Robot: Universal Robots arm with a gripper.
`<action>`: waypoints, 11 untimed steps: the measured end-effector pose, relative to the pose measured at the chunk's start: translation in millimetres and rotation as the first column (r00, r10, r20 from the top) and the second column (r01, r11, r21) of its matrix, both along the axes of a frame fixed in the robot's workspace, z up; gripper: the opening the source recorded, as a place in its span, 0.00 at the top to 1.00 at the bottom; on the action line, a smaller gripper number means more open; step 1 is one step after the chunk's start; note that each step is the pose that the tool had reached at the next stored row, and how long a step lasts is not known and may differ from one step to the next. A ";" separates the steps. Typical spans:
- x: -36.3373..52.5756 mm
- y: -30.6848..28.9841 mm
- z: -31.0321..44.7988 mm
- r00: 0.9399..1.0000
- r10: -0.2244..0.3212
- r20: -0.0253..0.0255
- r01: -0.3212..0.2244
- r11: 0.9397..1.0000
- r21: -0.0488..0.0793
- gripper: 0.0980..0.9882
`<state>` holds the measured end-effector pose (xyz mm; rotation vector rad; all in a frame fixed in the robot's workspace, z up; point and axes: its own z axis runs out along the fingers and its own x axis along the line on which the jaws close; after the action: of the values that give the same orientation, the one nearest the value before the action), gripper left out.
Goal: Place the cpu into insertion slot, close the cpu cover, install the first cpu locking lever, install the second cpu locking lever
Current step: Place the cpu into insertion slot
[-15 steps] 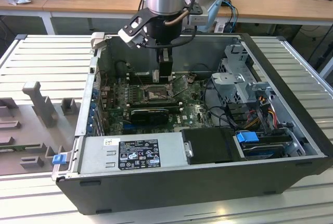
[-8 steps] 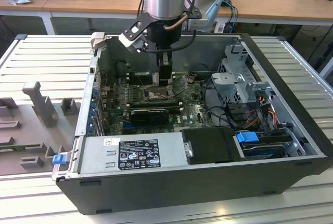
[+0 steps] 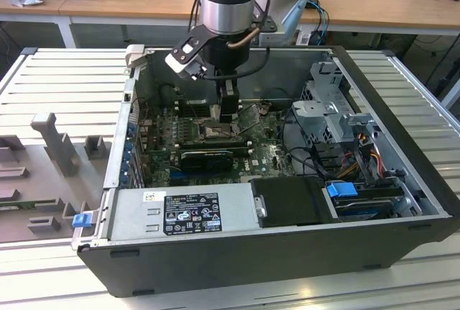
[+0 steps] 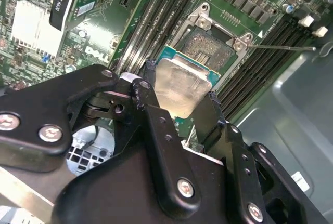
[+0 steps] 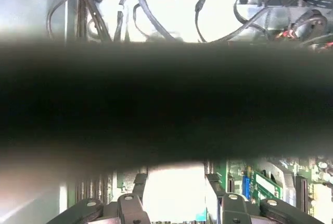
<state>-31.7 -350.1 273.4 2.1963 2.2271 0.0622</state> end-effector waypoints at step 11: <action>-1.1 16.8 -24.7 1.000 0.001 0.000 -0.001 1.000 0.000 0.52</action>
<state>-32.9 -333.3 248.7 2.1951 2.2283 0.0622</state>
